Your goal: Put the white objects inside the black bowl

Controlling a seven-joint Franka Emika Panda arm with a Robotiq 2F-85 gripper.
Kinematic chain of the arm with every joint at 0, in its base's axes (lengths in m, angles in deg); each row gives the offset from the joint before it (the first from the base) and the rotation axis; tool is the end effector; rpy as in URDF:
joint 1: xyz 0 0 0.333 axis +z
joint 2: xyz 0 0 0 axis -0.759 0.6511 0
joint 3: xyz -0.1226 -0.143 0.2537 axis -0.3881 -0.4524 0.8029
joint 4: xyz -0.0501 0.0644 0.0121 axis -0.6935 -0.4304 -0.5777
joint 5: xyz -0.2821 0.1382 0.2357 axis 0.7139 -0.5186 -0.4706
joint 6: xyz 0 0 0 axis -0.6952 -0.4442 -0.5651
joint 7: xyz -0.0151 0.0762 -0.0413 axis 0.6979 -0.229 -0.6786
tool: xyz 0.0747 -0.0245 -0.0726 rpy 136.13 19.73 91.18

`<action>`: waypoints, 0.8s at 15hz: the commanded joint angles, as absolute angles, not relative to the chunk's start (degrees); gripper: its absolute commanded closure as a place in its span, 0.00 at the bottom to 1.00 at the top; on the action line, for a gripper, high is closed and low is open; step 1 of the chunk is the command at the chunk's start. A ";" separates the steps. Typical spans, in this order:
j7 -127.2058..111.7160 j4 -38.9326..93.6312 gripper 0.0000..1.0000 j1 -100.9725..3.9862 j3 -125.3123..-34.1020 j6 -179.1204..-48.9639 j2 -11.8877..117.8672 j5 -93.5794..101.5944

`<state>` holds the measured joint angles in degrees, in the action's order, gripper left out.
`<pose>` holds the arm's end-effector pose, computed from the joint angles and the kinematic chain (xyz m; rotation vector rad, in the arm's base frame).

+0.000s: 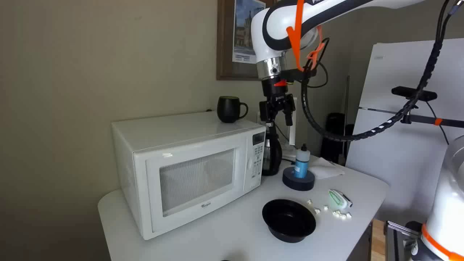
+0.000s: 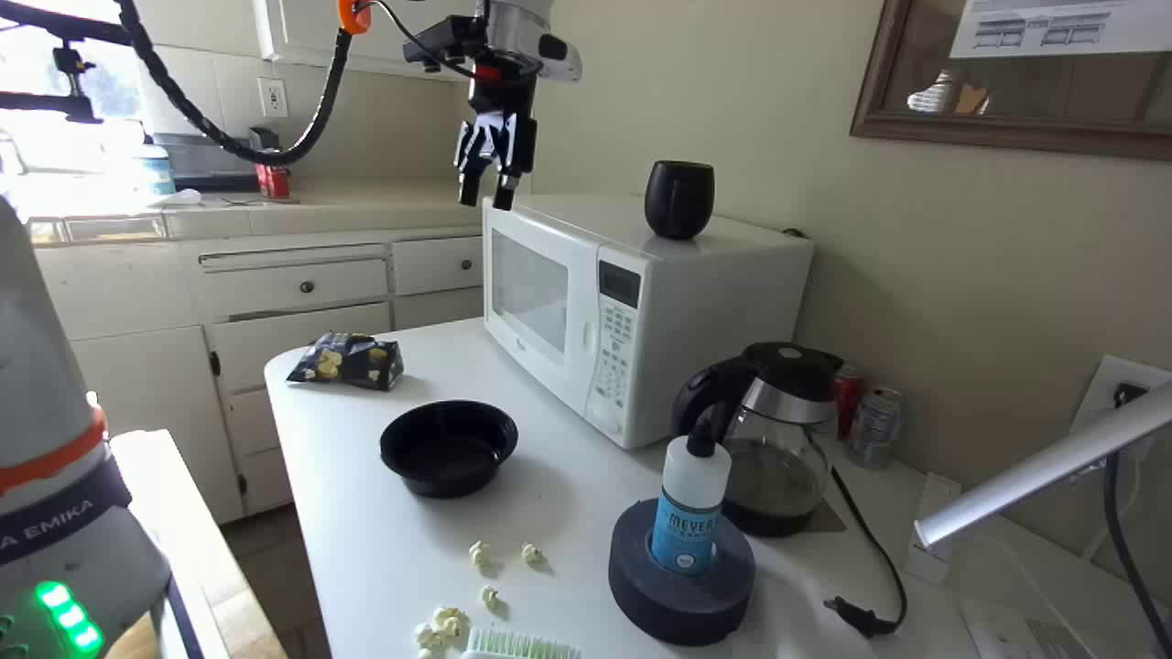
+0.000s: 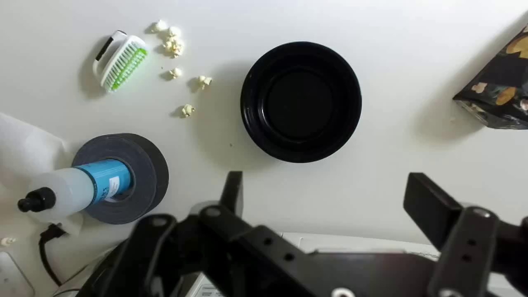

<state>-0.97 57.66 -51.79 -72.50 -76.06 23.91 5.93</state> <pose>0.4607 -0.0003 0.4803 2.9929 -0.2505 -0.3394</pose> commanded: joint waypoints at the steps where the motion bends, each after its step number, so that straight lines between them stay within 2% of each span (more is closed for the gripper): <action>1: -0.88 57.56 0.00 -51.11 -73.14 -75.94 23.95 6.05; 7: -0.88 57.56 0.00 -51.11 -73.14 -75.94 23.95 6.05; 12: -11.04 61.88 0.00 -52.07 -75.59 -79.52 22.32 11.60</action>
<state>-4.79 58.26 -51.81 -73.61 -76.50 23.86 7.76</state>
